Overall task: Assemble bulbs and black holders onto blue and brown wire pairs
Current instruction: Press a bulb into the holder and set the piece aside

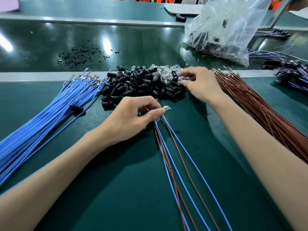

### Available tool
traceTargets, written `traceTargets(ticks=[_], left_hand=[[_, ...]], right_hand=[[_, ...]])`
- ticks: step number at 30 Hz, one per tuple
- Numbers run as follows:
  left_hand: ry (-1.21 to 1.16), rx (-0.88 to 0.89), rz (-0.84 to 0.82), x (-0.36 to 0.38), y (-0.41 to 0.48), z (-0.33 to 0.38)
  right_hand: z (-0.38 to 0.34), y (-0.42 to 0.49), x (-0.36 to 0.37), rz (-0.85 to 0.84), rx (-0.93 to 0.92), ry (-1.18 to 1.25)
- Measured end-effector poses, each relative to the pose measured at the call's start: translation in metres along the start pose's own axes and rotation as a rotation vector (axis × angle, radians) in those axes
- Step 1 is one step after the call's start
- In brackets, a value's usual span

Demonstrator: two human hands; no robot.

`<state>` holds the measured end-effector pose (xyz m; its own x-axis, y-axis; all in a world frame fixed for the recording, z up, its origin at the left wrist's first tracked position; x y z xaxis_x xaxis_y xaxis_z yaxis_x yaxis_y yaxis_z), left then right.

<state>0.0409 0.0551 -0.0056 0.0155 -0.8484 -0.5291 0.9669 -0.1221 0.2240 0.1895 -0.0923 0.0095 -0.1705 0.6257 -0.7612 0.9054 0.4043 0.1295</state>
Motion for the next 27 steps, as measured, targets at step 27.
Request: traceTargets(ticks=[27], left_hand=[[-0.153, -0.057, -0.008, 0.001, 0.0, 0.009]], right_hand=[[-0.016, -0.102, 0.012, -0.15, -0.076, 0.677]])
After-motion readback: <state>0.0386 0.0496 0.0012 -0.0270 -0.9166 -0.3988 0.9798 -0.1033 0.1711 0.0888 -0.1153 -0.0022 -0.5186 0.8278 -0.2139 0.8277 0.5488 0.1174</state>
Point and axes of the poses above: each hand's wrist, its own y-axis towards the middle knuckle, its own x-axis out of the palm, z = x × y, the point moved 3 cm from there along y, towards the middle knuckle, and after that the axes turned 5 degrees about -z, right-handed, at the moved point
